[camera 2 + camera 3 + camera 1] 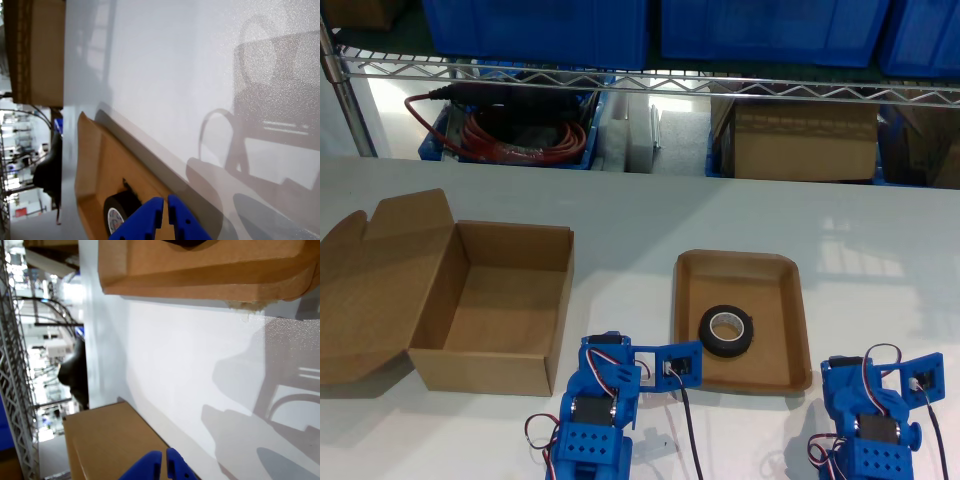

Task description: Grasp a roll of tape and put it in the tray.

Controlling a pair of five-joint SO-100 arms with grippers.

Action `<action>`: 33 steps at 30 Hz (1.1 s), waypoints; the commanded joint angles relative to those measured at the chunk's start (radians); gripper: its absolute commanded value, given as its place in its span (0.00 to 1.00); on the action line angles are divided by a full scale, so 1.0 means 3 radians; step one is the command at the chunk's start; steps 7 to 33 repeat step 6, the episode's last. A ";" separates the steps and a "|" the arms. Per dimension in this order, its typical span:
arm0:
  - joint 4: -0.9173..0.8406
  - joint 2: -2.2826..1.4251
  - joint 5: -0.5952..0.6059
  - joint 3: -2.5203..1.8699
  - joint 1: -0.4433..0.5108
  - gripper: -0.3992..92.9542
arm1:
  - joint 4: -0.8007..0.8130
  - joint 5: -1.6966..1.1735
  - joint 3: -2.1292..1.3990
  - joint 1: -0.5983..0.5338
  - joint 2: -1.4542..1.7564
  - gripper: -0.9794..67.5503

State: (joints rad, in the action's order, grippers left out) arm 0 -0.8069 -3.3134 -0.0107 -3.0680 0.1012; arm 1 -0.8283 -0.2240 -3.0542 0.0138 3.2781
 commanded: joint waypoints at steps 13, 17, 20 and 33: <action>0.0046 -0.0036 -0.0005 -0.0107 -0.0046 0.01 | -0.0010 0.0015 -0.0026 0.0010 0.0031 0.02; 0.0046 -0.0036 -0.0005 -0.0107 -0.0046 0.01 | -0.0010 0.0015 -0.0026 0.0010 0.0031 0.02; 0.0046 -0.0036 -0.0005 -0.0107 -0.0046 0.01 | -0.0010 0.0015 -0.0026 0.0010 0.0031 0.02; 0.0046 -0.0036 -0.0005 -0.0107 -0.0046 0.01 | -0.0010 0.0015 -0.0026 0.0010 0.0031 0.02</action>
